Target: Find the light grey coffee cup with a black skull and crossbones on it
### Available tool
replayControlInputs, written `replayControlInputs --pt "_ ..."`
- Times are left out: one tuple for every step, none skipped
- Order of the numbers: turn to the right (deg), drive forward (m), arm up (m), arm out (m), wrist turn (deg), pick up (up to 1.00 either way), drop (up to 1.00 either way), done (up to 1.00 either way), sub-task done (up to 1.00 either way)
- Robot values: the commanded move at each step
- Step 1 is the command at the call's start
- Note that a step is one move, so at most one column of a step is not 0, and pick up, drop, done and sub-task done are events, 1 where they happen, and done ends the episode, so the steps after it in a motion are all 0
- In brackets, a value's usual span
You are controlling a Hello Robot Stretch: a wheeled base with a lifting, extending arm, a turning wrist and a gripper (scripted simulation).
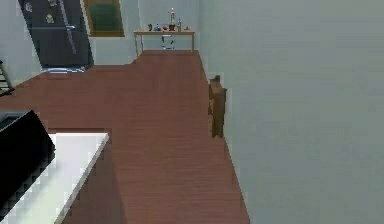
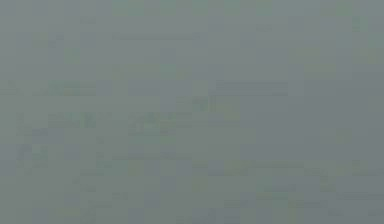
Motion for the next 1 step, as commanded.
replayControlInputs --pt "3.0 0.0 0.0 0.0 0.0 0.0 0.0 0.0 0.0"
